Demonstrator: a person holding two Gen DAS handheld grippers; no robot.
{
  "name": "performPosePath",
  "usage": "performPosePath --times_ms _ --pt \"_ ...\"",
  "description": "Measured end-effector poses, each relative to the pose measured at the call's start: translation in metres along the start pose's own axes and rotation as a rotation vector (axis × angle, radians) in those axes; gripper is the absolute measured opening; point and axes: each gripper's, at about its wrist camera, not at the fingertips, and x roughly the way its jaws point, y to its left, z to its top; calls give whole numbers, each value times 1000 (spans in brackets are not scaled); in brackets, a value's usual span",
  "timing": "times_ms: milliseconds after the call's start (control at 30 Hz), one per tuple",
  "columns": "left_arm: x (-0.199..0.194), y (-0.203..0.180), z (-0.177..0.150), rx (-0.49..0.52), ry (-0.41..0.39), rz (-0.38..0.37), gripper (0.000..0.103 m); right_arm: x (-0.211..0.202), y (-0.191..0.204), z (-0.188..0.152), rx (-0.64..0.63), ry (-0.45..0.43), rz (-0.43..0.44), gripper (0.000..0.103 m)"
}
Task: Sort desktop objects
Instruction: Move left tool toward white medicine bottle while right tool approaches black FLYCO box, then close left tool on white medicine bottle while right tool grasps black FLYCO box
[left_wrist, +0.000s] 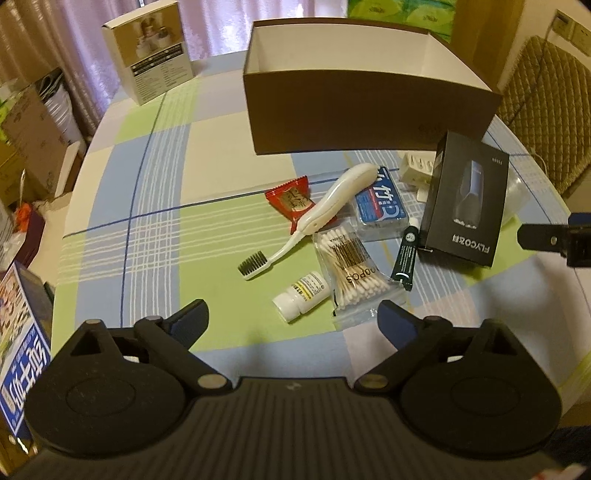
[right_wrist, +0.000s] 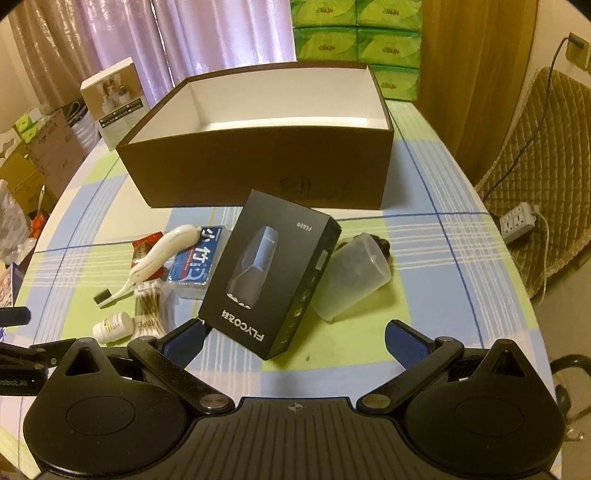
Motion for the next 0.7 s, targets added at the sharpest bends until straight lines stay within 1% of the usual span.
performPosePath --times_ms 100,267,400,500,567,600,633,700 --pt "10 3 -1 39 0 -7 88 5 1 -1 14 6 -7 101" --pt "30 7 -1 129 12 -33 74 13 0 -5 46 22 -28 101" --pt "45 6 1 223 13 -63 71 18 -4 -10 85 41 -45 101" --pt "55 3 2 286 16 -92 65 20 -6 -13 108 51 -58 101" --pt "62 2 3 329 22 -114 58 21 -7 -15 123 57 -68 101" --pt "66 1 3 348 29 -122 56 22 -7 -17 131 60 -73 101" --pt "69 0 3 361 35 -129 51 22 -8 -18 139 63 -78 101" --pt "75 0 4 381 45 -141 48 23 -9 -21 153 68 -89 101"
